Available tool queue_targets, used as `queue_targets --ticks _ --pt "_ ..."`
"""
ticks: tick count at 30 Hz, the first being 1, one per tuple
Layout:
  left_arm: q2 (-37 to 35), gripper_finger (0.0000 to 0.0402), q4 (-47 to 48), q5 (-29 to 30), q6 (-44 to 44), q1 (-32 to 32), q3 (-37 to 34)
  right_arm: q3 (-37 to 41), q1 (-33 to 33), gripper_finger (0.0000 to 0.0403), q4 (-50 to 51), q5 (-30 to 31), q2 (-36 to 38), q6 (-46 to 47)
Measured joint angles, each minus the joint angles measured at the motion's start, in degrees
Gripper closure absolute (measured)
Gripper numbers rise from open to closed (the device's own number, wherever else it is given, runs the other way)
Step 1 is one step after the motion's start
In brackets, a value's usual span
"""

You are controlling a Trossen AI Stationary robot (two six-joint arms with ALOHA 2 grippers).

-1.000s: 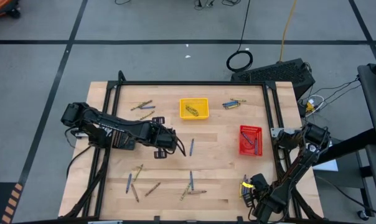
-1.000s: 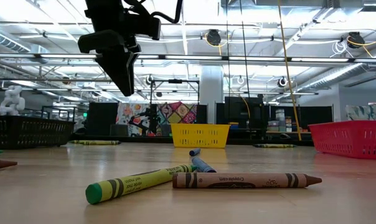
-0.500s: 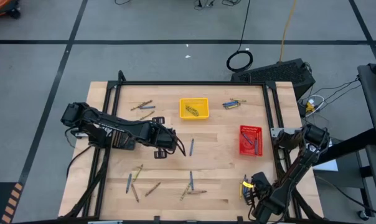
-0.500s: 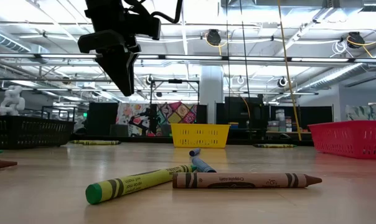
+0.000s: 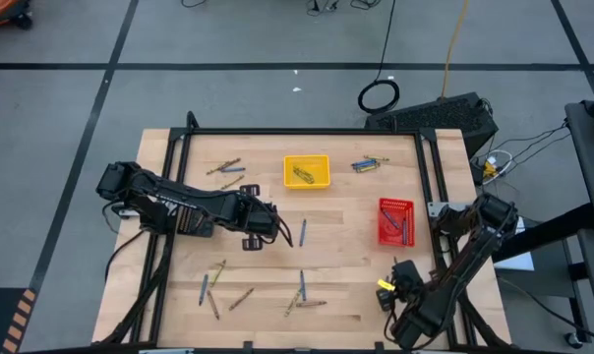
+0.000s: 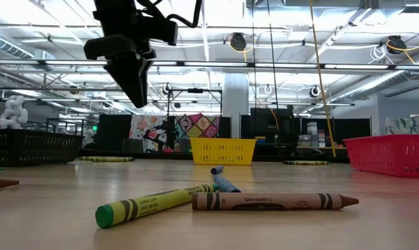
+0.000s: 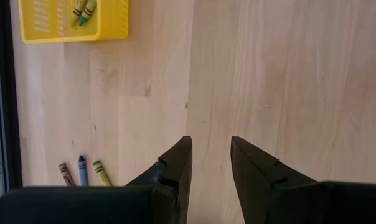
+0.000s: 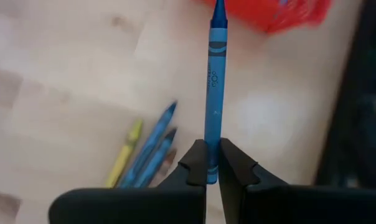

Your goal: Sort crayons

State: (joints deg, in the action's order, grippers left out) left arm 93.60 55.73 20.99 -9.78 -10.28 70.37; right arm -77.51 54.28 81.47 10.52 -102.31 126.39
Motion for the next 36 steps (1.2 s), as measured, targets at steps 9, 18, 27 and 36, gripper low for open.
queue_targets --ticks 9,18,27,36 --pt "0.0 0.0299 0.14 0.0 0.07 0.0 0.0 -0.59 -3.15 0.0403 8.52 6.5 6.15 -1.88" --pt "0.0 0.0299 0.14 0.01 0.11 0.0 0.0 3.06 -8.68 0.0403 8.56 12.26 12.51 -9.87" --pt "0.0 0.0299 0.2 -2.34 0.16 0.02 0.0 12.54 -13.66 0.0403 6.53 12.02 18.89 -13.73" --pt "0.0 0.0299 0.1 -2.38 0.15 0.07 0.0 23.67 -17.07 0.0403 -0.05 11.96 26.88 -15.41"
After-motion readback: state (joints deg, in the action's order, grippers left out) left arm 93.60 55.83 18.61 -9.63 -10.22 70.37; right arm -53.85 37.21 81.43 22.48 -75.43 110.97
